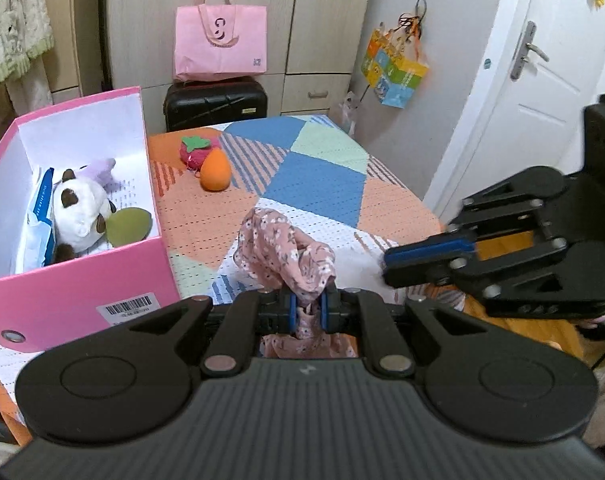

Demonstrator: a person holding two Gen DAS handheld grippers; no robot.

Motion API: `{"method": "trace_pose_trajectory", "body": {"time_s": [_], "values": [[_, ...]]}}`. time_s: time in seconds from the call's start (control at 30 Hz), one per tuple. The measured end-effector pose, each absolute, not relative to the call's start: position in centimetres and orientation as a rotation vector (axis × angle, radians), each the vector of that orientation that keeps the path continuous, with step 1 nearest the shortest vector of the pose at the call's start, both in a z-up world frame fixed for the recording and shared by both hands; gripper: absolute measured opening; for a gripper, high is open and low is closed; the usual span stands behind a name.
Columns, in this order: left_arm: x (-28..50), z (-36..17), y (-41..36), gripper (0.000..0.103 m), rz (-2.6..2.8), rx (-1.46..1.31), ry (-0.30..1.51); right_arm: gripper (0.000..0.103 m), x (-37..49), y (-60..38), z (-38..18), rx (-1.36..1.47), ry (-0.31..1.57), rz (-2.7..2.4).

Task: Organize soft objects
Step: 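Lift the pink cloth with the left gripper while the right carries the bath puff toward the box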

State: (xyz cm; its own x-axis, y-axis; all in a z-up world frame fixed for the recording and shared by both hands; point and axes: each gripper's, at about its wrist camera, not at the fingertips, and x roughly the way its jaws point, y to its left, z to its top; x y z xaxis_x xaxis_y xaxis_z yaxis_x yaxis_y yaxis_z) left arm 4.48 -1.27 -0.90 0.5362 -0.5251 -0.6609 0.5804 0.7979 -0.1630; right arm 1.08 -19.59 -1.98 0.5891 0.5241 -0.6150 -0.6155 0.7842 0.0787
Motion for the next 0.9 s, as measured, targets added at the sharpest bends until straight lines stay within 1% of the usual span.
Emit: {"method": "trace_pose_trajectory", "body": {"time_s": [0.13, 0.3, 0.33, 0.4, 0.53, 0.57, 0.6, 0.63, 0.67, 0.7, 0.73, 0.83, 0.9], "values": [[4.6, -1.6, -1.4, 0.010, -0.655, 0.083, 0.761, 0.005, 2.2, -17.4, -3.0, -0.171, 0.669, 0.676], [5.4, -3.5, -0.8, 0.010, -0.663, 0.040, 0.787, 0.006, 3.9, -17.1, -7.7, -0.157, 0.758, 0.592], [5.5, -3.7, -0.6, 0.010, -0.661, 0.035, 0.788, 0.007, 3.8, -17.5, -8.1, -0.148, 0.763, 0.589], [5.6, -3.9, -0.4, 0.010, -0.664, 0.031, 0.782, 0.012, 3.7, -18.8, -8.4, -0.083, 0.781, 0.610], [5.5, -4.0, -0.2, 0.010, -0.670, 0.028, 0.769, 0.015, 2.9, -20.9, -9.3, -0.022, 0.851, 0.643], [5.5, -4.0, -0.2, 0.010, -0.673, 0.025, 0.770, 0.018, 2.7, -21.4, -9.9, -0.010, 0.880, 0.648], [5.4, -4.1, -0.2, 0.010, -0.675, 0.023, 0.769, 0.026, 2.4, -21.8, -10.4, 0.000, 0.910, 0.655], [5.5, -4.1, -0.2, 0.010, -0.673, 0.021, 0.771, 0.049, 2.1, -22.0, -11.1, 0.009, 0.943, 0.664], [5.4, -4.1, -0.2, 0.010, -0.675, 0.019, 0.772, 0.067, 1.8, -22.4, -11.9, 0.022, 0.967, 0.653], [5.4, -4.2, -0.2, 0.010, -0.679, 0.017, 0.775, 0.072, 1.3, -22.8, -13.0, 0.045, 0.991, 0.627], [5.4, -4.2, -0.1, 0.010, -0.680, 0.014, 0.779, 0.074, 1.2, -23.1, -14.0, 0.071, 1.012, 0.620], [5.3, -4.3, -0.2, 0.010, -0.686, 0.018, 0.781, 0.074, 0.9, -24.0, -17.8, 0.200, 1.113, 0.585], [5.2, -4.4, -0.3, 0.010, -0.687, 0.027, 0.781, 0.074, 0.9, -24.2, -19.3, 0.258, 1.145, 0.584]]}}
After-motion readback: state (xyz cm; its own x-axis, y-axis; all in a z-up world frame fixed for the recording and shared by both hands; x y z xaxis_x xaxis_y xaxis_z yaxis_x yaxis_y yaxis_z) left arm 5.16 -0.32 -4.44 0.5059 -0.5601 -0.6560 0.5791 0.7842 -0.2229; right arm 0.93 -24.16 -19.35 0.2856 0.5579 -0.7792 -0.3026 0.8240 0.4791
